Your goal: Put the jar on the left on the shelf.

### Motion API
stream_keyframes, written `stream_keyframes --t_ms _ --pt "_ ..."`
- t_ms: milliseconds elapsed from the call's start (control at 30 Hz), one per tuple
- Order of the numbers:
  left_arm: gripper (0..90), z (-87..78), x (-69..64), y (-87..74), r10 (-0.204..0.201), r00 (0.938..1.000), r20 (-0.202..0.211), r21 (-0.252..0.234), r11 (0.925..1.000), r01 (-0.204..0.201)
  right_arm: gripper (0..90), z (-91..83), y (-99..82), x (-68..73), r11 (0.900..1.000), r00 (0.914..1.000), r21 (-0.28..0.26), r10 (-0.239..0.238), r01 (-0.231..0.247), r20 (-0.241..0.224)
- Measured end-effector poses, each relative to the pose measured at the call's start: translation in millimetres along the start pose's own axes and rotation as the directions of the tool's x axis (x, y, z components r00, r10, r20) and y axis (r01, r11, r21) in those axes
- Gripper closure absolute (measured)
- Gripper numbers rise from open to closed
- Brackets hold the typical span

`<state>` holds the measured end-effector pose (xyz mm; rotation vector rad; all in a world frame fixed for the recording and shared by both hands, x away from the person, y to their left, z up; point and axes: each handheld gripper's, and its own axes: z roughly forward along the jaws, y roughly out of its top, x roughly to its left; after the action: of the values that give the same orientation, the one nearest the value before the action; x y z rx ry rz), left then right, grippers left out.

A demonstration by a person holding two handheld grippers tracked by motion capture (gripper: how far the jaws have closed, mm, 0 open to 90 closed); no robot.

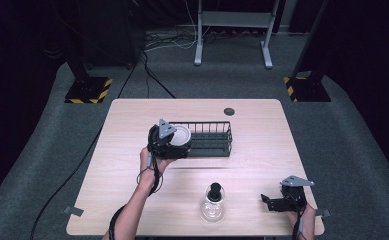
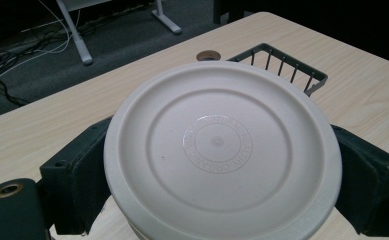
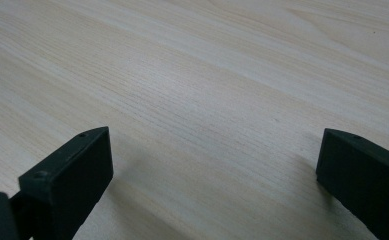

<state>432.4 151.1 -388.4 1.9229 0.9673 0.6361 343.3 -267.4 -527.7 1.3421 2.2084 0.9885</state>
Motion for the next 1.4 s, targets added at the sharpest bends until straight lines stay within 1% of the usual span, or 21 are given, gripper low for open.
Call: stream_keyframes --t_ms 233,700,1067,1400 --pt "9.7 2.2 4.7 8.1 -0.001 1.0 -0.007 -0.003 1.0 0.001 0.7 0.0 0.0 0.2 1.0 1.0 0.001 -0.001 0.001 0.001" --pt "9.7 9.9 11.5 16.5 0.001 0.9997 -0.023 0.011 0.9999 -0.001 0.7 0.0 0.0 0.2 1.0 1.0 0.001 -0.001 0.001 0.002" --pt "9.7 13.9 18.8 26.6 0.002 0.9995 -0.032 0.022 0.9998 -0.001 0.7 0.1 0.1 0.5 1.0 1.0 0.003 -0.002 0.002 0.005" --pt "9.7 21.9 22.1 30.0 0.001 0.9993 -0.037 0.042 0.9991 0.001 0.8 0.1 0.1 0.4 1.0 1.0 0.002 -0.001 0.001 0.005"
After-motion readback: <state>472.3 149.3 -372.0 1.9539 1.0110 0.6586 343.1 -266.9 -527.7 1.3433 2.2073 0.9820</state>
